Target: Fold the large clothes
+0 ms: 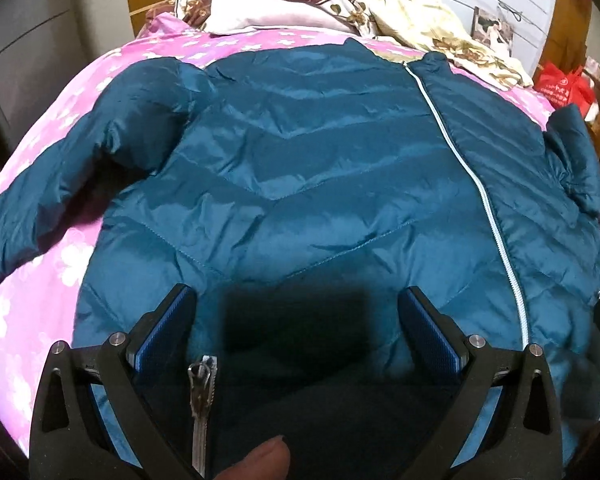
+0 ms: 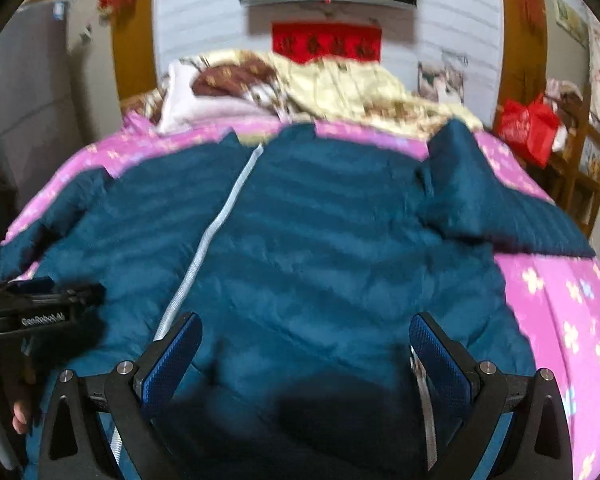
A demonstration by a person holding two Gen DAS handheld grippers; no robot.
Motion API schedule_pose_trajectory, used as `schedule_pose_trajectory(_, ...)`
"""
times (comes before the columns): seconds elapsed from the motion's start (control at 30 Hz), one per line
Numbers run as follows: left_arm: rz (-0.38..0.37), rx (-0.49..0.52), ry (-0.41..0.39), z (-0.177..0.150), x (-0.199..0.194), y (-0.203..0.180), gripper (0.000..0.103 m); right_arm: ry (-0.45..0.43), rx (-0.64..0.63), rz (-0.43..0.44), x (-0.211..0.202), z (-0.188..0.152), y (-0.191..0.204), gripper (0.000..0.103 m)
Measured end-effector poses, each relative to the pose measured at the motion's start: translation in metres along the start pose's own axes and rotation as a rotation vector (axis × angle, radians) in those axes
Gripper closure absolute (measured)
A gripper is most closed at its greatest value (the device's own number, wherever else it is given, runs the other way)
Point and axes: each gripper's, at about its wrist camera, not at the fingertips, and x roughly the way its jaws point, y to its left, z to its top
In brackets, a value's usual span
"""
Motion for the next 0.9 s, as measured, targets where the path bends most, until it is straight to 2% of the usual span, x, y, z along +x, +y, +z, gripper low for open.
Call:
schedule_pose_trajectory(0.13, -0.011, -0.024, 0.006, -0.002, 0.003, 0.001, 0.0, 0.034, -0.006, -0.013, 0.01, -0.004, 0.0, 0.0)
schedule_pose_trajectory(0.4, 0.013, -0.002, 0.004, -0.008, 0.002, -0.004, 0.0, 0.142, -0.074, -0.045, 0.032, -0.018, 0.013, 0.0)
schedule_pose_trajectory(0.67, 0.055, 0.034, -0.005, -0.008, 0.003, -0.012, 0.0, 0.196, 0.005, 0.035, 0.042, -0.027, -0.004, 0.0)
schedule_pose_trajectory(0.9, -0.008, 0.007, 0.009, -0.006, 0.006, -0.003, 0.0, 0.199, 0.001, 0.037, 0.042, -0.025, -0.002, 0.0)
